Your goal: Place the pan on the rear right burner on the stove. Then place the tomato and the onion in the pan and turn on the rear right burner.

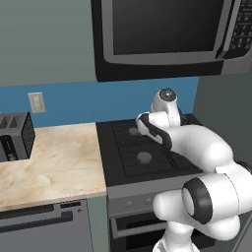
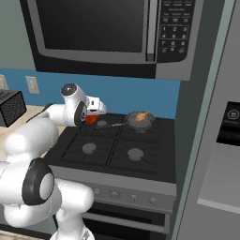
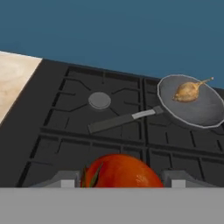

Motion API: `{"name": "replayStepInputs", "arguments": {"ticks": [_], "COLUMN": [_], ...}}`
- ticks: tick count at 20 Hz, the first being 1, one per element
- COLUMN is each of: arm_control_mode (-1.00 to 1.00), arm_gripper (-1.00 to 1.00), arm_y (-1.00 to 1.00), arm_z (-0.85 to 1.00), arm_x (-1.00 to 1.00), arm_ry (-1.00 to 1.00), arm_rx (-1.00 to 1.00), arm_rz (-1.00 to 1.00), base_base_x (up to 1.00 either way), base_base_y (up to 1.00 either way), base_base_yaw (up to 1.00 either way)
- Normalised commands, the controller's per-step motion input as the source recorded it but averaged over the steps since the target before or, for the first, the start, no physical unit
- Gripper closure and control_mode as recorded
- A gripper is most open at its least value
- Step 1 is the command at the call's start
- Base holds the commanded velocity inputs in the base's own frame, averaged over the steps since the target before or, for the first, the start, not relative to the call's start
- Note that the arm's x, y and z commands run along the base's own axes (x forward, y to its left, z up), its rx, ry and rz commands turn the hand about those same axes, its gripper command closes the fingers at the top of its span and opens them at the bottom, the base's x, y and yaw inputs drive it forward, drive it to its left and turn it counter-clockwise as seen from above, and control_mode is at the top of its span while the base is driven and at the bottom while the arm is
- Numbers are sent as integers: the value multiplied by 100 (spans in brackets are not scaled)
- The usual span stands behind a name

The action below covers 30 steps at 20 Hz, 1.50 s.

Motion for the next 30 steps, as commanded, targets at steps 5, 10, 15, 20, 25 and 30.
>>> {"name": "replayStepInputs", "arguments": {"ticks": [5,10,15,20,25,30], "arm_control_mode": [-100,-100,-100,-100,-100,-100], "arm_gripper": [100,100,100,100,100,100], "arm_y": [-61,-61,-54,-51,-38,-37], "arm_z": [0,0,0,-2,-15,-14], "arm_x": [35,35,27,24,15,27], "arm_ry": [0,0,0,0,-1,0], "arm_rx": [0,0,0,0,0,0], "arm_rz": [-6,-6,-5,-4,-1,-1], "base_base_x": [0,0,0,0,0,0], "base_base_y": [0,0,0,0,0,0], "base_base_yaw": [0,0,0,0,0,0]}}
